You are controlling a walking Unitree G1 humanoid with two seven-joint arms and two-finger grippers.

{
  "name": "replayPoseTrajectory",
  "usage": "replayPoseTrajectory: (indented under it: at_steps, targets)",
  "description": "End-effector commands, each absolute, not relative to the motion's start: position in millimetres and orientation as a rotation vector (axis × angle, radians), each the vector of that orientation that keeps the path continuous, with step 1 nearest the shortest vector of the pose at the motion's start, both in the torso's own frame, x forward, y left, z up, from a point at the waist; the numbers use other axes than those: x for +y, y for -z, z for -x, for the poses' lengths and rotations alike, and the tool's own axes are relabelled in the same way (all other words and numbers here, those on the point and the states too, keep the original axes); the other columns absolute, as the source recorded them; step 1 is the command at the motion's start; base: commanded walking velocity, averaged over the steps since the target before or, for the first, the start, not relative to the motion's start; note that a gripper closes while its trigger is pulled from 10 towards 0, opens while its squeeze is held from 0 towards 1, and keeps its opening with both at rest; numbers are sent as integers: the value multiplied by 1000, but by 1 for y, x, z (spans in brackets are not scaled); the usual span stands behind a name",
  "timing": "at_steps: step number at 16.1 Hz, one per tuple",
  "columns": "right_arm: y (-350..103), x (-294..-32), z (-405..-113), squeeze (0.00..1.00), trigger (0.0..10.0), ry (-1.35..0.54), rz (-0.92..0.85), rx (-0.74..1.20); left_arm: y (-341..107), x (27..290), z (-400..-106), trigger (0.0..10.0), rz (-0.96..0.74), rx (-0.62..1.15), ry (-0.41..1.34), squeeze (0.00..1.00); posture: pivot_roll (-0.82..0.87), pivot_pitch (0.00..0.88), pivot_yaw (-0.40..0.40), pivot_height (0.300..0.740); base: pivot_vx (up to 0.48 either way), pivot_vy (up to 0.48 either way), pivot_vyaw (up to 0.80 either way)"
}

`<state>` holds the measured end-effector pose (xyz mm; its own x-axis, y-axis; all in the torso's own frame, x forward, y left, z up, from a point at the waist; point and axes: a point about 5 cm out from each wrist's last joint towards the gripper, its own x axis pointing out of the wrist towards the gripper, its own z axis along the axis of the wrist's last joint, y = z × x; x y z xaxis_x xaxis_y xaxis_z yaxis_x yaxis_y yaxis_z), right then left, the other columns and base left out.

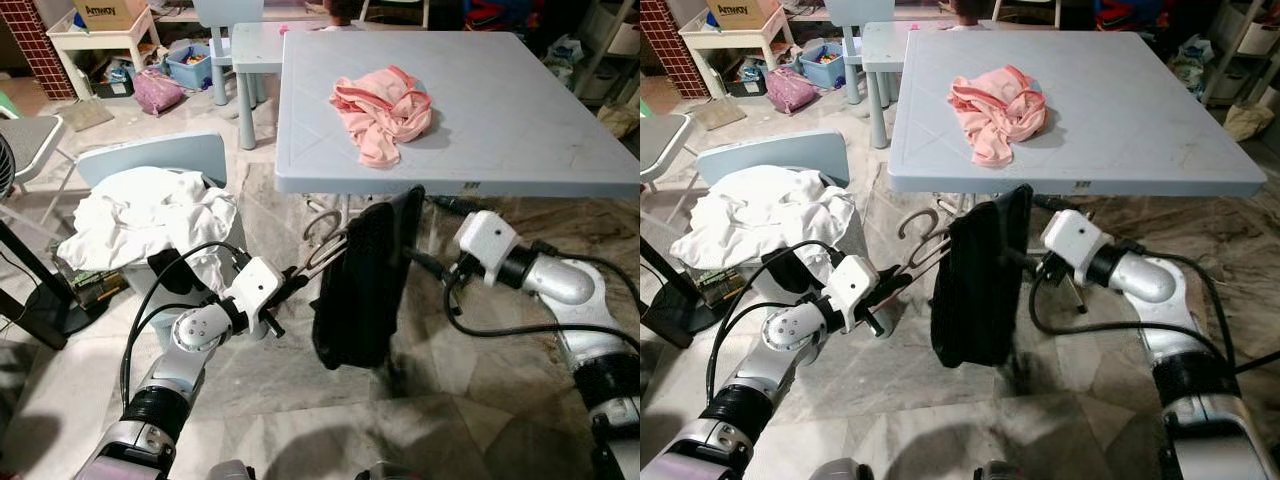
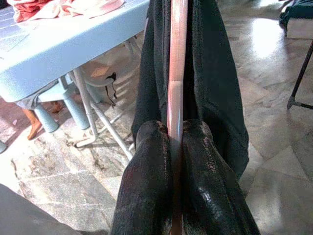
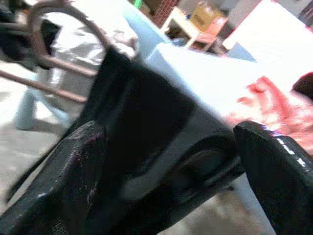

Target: Hang hanger

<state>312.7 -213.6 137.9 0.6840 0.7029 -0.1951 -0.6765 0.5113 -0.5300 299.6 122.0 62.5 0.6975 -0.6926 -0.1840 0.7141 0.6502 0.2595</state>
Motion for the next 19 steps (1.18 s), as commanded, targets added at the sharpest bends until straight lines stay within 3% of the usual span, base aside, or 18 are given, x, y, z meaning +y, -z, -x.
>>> replayPoseTrajectory:
  at_steps: [1, 4, 11, 15, 16, 17, 19]
  targets:
    - [-132, -210, -307, 0, 10000, -890, 594, -5, -85, 118, -311, 0, -296, -28, 774, 0, -107, 7, -19, 740, 0, 0, 0]
    - [-100, -206, -289, 0, 10000, -955, 530, 174, -103, 106, -313, 0, -241, -90, 819, 0, -104, 8, -17, 740, 0, 0, 0]
    - [-94, -201, -314, 0, 10000, -593, 513, 174, -125, 81, -302, 0, -156, -120, 965, 0, -92, 7, -4, 740, 0, 0, 0]
    - [-96, -197, -325, 0, 10000, -479, 489, 166, -131, 70, -293, 0, -131, -120, 1034, 0, -90, 10, -3, 740, 0, 0, 0]
    - [-96, -195, -326, 0, 7216, -470, 484, 162, -133, 68, -291, 0, -123, -118, 1046, 0, -89, 10, -6, 740, 0, 0, 0]
    - [-95, -195, -328, 0, 0, -457, 470, 162, -134, 66, -290, 0, -114, -120, 1055, 0, -89, 10, -6, 740, 0, 0, 0]
    - [-95, -199, -332, 0, 0, -395, 430, 178, -137, 63, -285, 0, -101, -114, 1088, 0, -87, 17, -11, 740, 0, 0, 0]
